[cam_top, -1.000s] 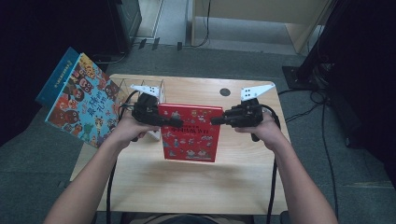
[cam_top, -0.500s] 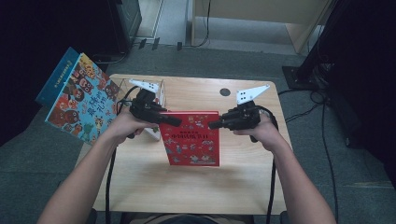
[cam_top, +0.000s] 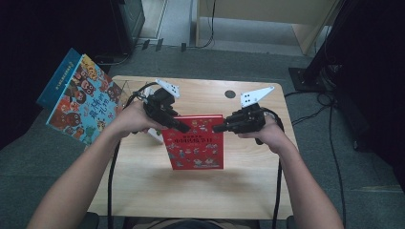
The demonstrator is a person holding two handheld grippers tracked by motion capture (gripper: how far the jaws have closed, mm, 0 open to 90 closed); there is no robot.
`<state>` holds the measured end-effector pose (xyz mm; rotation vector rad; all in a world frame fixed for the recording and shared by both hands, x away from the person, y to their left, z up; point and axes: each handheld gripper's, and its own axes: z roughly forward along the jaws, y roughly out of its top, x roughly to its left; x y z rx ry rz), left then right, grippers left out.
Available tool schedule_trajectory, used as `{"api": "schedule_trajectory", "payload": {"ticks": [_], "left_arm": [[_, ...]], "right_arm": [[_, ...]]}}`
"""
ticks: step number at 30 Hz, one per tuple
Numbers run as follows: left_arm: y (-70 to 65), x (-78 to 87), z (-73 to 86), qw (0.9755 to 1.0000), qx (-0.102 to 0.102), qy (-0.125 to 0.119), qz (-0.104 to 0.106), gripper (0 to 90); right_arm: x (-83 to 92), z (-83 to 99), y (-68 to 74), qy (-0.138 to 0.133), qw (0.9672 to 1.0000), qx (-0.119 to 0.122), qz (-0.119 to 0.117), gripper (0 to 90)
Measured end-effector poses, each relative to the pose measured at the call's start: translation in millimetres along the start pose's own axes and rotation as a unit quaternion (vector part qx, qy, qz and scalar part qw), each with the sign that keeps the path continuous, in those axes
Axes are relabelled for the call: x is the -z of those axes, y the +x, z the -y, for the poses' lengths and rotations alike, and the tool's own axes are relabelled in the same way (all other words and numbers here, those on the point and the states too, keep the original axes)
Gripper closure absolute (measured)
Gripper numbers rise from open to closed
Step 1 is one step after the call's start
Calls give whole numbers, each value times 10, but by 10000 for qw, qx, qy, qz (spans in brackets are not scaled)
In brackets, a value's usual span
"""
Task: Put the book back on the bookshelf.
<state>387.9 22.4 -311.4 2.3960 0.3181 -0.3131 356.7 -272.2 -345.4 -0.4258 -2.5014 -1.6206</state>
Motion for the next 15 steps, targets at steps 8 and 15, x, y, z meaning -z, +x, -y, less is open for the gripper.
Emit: {"api": "schedule_trajectory", "payload": {"ticks": [8, 15], "left_arm": [[-67, -40, -141, 9991, -98, 399, -70, 723], [-57, -107, -232, 9965, 143, 818, -63, 762]], "right_arm": [[-35, -5, -7, 29, 10000, -9, -18, 784], [-67, 24, -41, 45, 9998, -182, 94, 743]]}}
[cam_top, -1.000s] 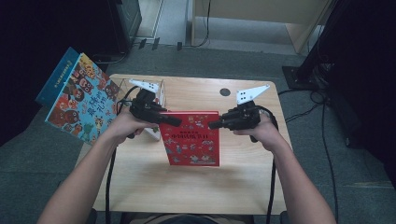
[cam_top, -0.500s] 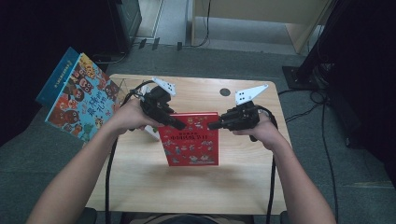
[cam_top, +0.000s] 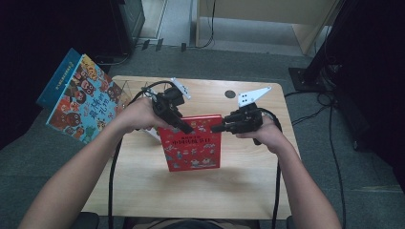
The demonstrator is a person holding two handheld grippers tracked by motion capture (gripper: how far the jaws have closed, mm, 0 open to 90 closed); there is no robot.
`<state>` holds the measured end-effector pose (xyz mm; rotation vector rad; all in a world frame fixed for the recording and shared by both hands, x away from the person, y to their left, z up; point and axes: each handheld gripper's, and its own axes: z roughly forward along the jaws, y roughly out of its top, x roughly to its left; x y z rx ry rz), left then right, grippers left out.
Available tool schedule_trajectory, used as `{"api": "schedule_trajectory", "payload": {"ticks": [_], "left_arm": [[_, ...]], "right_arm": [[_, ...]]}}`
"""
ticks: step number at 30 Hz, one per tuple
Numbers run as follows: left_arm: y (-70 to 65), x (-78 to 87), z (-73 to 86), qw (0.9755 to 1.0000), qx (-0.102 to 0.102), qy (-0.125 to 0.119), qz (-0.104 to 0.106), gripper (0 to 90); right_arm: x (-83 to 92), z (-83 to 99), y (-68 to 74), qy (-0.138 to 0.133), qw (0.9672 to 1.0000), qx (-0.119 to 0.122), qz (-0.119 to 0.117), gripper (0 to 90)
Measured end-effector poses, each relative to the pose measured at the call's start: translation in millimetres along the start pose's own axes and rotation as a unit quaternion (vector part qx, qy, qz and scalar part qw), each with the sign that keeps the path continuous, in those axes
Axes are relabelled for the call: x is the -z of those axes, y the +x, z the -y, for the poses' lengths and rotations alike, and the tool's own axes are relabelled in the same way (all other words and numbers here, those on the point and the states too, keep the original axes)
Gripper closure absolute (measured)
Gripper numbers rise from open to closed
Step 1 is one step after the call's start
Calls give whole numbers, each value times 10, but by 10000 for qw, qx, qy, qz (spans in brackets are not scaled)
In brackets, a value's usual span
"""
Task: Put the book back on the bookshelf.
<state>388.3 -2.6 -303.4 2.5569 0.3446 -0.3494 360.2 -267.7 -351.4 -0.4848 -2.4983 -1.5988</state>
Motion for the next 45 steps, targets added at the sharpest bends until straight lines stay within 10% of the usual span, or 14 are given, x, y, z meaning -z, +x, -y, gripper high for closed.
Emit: {"api": "schedule_trajectory", "payload": {"ticks": [8, 32, 45], "left_arm": [[0, -56, -56, 9995, 176, 245, -39, 793], [88, 294, -22, 9949, 970, -193, -178, 797], [214, 525, 25, 9878, 1457, -405, -363, 797]], "right_arm": [[-33, 84, -62, -16, 9993, -287, 241, 658], [-63, 474, -90, 119, 9960, -234, 849, 521], [-179, 767, -60, 360, 9931, -168, 1101, 500]]}}
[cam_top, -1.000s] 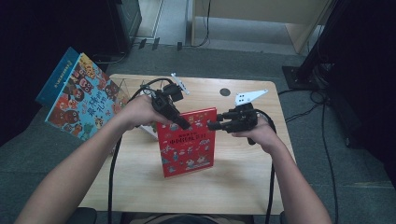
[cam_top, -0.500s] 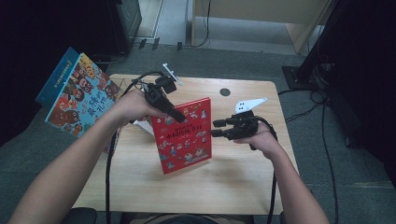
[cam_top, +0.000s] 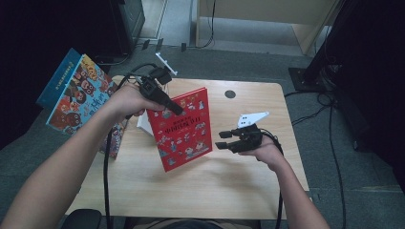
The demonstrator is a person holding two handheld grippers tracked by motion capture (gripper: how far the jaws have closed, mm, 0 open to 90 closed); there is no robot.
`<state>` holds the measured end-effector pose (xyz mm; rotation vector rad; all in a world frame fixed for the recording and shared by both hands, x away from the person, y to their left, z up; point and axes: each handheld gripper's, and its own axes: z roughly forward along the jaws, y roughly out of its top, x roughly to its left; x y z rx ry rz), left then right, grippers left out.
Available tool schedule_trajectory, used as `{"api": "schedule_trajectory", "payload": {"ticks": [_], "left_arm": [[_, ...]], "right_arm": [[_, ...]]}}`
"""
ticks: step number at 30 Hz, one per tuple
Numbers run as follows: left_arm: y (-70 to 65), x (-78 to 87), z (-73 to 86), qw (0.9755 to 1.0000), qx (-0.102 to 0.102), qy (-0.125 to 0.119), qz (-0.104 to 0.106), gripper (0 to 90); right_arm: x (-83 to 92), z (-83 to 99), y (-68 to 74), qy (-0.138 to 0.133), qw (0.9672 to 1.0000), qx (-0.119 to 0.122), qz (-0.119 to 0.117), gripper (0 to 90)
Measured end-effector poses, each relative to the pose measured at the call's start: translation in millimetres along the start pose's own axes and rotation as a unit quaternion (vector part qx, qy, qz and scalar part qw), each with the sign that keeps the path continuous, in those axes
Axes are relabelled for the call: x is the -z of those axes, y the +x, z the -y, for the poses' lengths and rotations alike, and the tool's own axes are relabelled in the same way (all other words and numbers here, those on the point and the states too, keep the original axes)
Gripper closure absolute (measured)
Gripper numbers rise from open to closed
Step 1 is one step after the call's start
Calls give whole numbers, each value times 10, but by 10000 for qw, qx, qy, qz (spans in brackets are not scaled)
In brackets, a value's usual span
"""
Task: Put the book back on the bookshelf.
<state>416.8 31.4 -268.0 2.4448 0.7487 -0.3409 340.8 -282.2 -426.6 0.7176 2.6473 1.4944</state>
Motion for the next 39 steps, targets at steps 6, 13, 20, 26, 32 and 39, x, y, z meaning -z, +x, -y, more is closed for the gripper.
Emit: {"api": "schedule_trajectory", "payload": {"ticks": [6, 13, 20, 26, 32, 39], "left_arm": [[130, 101, 2, 9997, 237, -109, -39, 797], [230, 178, -1, 9988, 434, -225, -23, 798], [312, 254, 9, 9971, 630, -414, -79, 796], [381, 346, -11, 9953, 805, -519, -103, 797], [414, 474, -36, 9932, 937, -665, -165, 796], [457, 617, -20, 9900, 1144, -797, -227, 796]], "right_arm": [[-58, 131, 13, 156, 9996, -34, 222, 491], [-121, 296, 46, 241, 9988, -90, 422, 466], [-164, 403, 66, 320, 9977, -115, 592, 461], [-233, 511, 45, 363, 9952, -210, 889, 461], [-334, 562, 32, 596, 9922, -239, 1067, 428], [-426, 596, 16, 734, 9885, -304, 1288, 425]]}}
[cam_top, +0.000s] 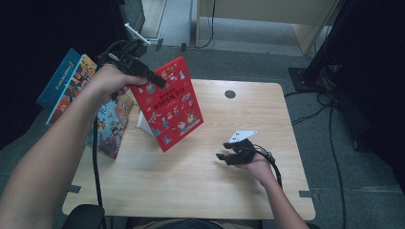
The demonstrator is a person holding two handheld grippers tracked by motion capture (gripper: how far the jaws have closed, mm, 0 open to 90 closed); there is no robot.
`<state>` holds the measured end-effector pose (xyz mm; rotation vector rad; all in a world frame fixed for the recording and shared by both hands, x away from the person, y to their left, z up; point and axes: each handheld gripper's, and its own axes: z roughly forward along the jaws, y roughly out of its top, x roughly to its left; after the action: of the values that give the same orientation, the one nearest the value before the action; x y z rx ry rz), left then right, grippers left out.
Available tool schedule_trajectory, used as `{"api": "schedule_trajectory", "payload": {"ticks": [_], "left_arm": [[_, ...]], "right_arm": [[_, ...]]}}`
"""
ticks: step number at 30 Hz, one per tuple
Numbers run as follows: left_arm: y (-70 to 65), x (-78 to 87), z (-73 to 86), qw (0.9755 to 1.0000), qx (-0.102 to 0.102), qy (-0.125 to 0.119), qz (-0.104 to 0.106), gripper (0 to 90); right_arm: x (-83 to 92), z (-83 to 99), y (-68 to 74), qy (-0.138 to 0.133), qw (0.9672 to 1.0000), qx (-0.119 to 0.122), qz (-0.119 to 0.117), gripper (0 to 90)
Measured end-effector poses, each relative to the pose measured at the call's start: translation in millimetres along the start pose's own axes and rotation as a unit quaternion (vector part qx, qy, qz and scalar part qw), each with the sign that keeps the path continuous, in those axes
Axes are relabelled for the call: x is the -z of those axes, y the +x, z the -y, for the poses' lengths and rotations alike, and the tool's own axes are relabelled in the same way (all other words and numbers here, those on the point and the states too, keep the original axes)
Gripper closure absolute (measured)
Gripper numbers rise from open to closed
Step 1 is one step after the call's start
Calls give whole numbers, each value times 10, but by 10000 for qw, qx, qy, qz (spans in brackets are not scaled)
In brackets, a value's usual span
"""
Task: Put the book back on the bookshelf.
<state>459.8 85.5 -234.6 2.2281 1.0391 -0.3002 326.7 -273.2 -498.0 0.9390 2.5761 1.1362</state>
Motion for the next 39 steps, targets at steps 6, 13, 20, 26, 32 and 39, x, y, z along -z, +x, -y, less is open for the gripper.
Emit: {"api": "schedule_trajectory", "payload": {"ticks": [6, 13, 20, 26, 32, 39], "left_arm": [[66, 102, 22, 9997, 207, -111, -76, 796], [193, 234, 85, 9979, 525, -340, -162, 796], [299, 355, 110, 9958, 725, -520, -189, 796], [369, 472, 131, 9935, 877, -684, -234, 796], [428, 605, 167, 9910, 1033, -804, -290, 797], [549, 764, 250, 9865, 1265, -1001, -268, 797]], "right_arm": [[-39, 73, 9, -33, 9998, -39, 205, 425], [-100, 152, 55, 6, 9991, 57, 419, 425], [-132, 212, 73, -287, 9984, 47, 486, 354], [-136, 222, 93, -305, 9982, -7, 521, 339], [-139, 223, 107, -283, 9977, -97, 600, 293], [-145, 223, 122, -263, 9976, -113, 628, 247]]}}
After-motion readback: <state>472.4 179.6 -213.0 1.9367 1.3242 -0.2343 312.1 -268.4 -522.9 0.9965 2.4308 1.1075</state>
